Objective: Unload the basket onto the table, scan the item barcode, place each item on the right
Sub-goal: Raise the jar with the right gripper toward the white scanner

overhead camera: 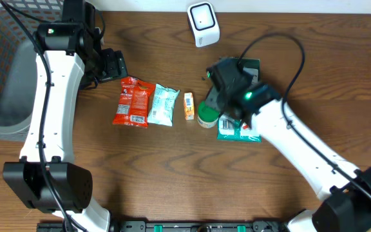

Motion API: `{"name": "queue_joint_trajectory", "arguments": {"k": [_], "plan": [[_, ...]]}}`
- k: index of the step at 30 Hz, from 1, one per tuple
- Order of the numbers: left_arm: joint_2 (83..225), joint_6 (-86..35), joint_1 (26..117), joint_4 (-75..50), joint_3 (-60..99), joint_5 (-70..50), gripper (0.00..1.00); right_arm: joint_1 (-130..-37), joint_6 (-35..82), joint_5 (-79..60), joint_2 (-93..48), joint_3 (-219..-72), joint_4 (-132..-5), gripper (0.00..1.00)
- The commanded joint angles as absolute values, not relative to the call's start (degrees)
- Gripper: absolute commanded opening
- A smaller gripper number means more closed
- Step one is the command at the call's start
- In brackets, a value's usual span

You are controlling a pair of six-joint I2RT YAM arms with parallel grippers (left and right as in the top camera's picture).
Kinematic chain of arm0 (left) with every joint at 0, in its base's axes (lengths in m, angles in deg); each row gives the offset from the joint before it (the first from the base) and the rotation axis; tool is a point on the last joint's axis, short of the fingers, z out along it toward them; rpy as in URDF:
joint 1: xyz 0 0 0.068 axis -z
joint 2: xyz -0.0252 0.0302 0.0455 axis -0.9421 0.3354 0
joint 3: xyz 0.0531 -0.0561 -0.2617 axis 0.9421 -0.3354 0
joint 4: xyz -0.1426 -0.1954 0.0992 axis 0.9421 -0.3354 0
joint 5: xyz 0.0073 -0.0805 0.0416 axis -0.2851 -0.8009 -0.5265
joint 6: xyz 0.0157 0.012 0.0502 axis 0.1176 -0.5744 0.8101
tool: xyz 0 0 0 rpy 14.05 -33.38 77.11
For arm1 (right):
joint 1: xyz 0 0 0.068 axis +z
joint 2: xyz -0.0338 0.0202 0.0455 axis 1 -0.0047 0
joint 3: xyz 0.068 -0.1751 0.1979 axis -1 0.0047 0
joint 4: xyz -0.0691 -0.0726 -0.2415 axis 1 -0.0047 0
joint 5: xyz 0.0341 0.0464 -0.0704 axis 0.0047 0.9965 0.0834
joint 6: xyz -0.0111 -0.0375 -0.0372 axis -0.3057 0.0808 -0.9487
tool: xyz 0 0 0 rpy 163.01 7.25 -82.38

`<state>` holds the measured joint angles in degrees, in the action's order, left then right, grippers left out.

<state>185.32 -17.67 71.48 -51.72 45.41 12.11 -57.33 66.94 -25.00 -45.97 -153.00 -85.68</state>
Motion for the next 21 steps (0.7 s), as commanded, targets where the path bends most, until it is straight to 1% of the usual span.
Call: {"name": "queue_joint_trajectory", "arguments": {"k": [1,4,5,7,8,12,15,19,21], "plan": [[185.46,-17.58,71.35,-51.87,45.34,13.22,0.89,-62.42,59.2,-25.7,-47.07,-168.89,-95.85,0.49],[185.46,-17.58,71.35,-51.87,45.34,13.24,0.89,-66.42,55.29,-20.13,-51.35,-180.14,-108.0,0.63],[185.46,-17.58,71.35,-51.87,45.34,13.24,0.89,-67.27,54.22,-18.53,-52.97,-182.57,-111.0,0.66],[185.46,-17.58,71.35,-51.87,45.34,13.24,0.89,-68.15,52.91,-16.96,-56.66,-185.5,-115.13,0.79],[185.46,-17.58,71.35,-51.87,45.34,13.22,0.89,-68.15,52.91,-16.43,-58.02,-185.61,-115.67,0.84],[185.46,-17.58,71.35,-51.87,45.34,13.24,0.89,-66.95,52.89,-12.72,-63.29,-185.59,-116.02,0.92],[185.46,-17.6,71.35,-51.87,45.34,13.24,0.89,-64.87,54.59,-10.18,-66.76,-185.59,-115.43,0.94],[185.46,-17.58,71.35,-51.87,45.34,13.24,0.89,-62.31,60.86,-10.23,-70.08,-185.59,-115.5,0.96],[185.46,-17.58,71.35,-51.87,45.34,13.24,0.89,-61.18,65.58,-10.25,-71.44,-185.59,-115.5,0.94]]}}
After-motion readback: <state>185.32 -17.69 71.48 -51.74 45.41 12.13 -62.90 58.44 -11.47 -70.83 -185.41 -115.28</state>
